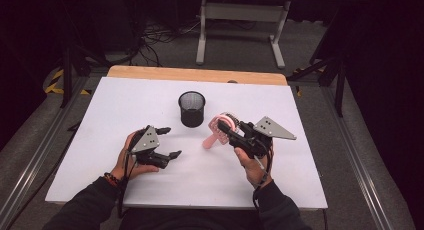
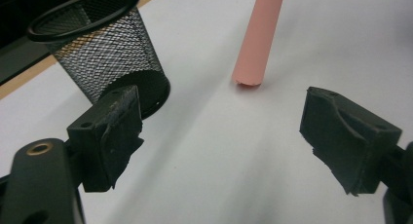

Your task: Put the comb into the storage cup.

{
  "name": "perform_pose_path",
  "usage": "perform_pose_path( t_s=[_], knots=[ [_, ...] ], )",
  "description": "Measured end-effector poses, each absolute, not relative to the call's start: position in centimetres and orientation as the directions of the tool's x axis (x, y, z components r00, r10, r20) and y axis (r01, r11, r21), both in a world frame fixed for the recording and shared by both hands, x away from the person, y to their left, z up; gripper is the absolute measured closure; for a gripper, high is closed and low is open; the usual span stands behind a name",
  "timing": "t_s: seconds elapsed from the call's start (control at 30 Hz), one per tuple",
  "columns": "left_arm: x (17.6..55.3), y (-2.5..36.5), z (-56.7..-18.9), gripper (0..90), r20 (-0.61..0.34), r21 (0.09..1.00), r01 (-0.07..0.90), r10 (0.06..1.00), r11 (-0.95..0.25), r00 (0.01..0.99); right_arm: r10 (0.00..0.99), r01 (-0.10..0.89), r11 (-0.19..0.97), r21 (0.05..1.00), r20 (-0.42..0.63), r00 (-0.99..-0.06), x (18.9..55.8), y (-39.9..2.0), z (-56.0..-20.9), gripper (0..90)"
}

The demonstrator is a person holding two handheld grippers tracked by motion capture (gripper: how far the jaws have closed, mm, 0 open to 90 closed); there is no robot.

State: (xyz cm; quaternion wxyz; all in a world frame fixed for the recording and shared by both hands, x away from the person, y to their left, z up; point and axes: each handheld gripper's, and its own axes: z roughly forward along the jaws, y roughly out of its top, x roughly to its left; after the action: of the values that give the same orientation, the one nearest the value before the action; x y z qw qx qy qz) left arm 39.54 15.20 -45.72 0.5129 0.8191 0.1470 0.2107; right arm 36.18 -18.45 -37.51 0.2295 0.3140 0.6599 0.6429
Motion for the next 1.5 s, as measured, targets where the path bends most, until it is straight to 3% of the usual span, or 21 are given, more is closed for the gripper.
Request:
perform_pose_path(
  t_s=[0.7,1.1,1.5],
  knots=[
    [38.3,20.4,-46.0,4.0,0.165,0.925,0.055,0.527,-0.376,0.834,0.734,0.108,-0.007,0.994,0.078,-0.674,36.3,-19.5,-36.9,63.4],
    [37.6,22.8,-46.3,3.8,0.149,0.932,0.074,0.559,-0.356,0.816,0.786,0.128,-0.012,0.992,0.089,-0.612,37.1,-20.9,-35.7,63.4],
    [36.9,24.6,-46.5,3.7,0.123,0.943,0.092,0.593,-0.32,0.796,0.785,0.094,0.012,0.996,0.049,-0.618,38.1,-20.3,-33.4,63.4]
  ],
)
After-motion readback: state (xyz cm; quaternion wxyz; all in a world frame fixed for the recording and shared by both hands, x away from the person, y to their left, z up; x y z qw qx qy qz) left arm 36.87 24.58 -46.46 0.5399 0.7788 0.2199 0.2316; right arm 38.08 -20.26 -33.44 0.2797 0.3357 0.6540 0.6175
